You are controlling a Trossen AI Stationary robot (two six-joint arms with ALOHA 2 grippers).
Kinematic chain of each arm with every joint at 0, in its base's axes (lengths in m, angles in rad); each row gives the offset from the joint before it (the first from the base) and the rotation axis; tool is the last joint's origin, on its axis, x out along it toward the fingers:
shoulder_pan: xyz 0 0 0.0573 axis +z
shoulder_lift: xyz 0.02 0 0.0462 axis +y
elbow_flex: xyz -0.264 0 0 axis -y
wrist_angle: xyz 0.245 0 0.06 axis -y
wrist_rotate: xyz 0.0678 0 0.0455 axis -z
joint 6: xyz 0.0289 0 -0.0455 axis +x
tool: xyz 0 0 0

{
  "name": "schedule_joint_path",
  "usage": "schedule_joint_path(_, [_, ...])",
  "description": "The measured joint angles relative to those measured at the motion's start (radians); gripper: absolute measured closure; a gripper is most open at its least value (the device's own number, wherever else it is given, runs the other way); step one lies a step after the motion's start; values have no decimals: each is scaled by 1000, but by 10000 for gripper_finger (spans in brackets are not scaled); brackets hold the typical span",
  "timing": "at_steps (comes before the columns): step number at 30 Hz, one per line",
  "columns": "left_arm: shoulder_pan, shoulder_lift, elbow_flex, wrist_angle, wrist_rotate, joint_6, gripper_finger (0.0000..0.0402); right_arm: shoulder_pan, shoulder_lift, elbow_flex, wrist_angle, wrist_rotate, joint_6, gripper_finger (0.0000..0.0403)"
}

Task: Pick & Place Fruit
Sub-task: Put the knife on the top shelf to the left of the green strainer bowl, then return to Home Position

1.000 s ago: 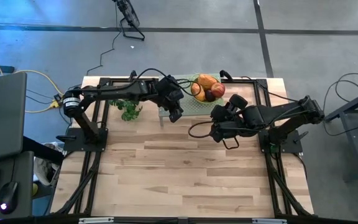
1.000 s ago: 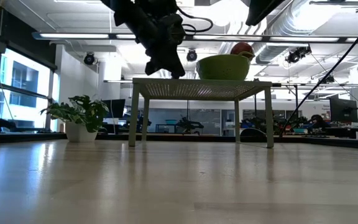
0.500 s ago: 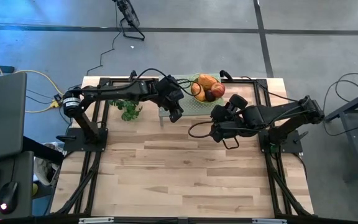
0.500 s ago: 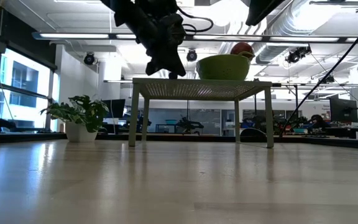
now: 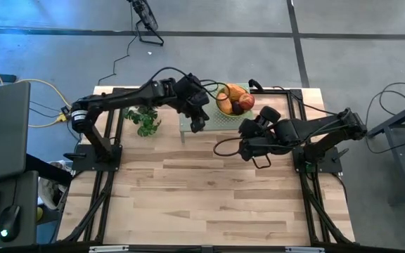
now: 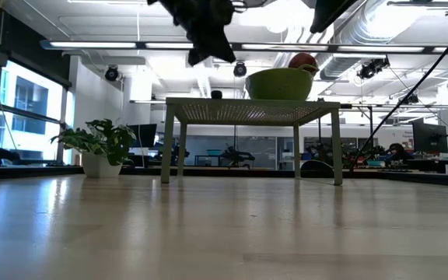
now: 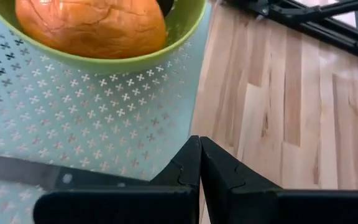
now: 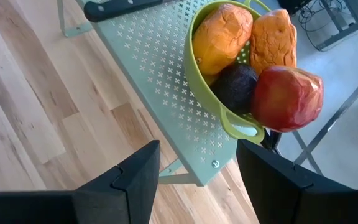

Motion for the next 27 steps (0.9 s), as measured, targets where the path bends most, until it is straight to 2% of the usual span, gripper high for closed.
schedule_joint_path(4, [-14,-51,11,-35,-34,34,401,3,-2,-11,-41,25,42,197])
schedule_joint_path(10, [-28,-189,-81,-32,-100,35,401,40,-103,-141,-41,46,102,197])
schedule_joint_path(17, [-40,-360,-254,59,-123,2,401,121,-272,-324,103,11,116,197])
schedule_joint_path(27, [-88,-641,-569,226,-143,-53,401,198,-456,-483,261,0,115,197])
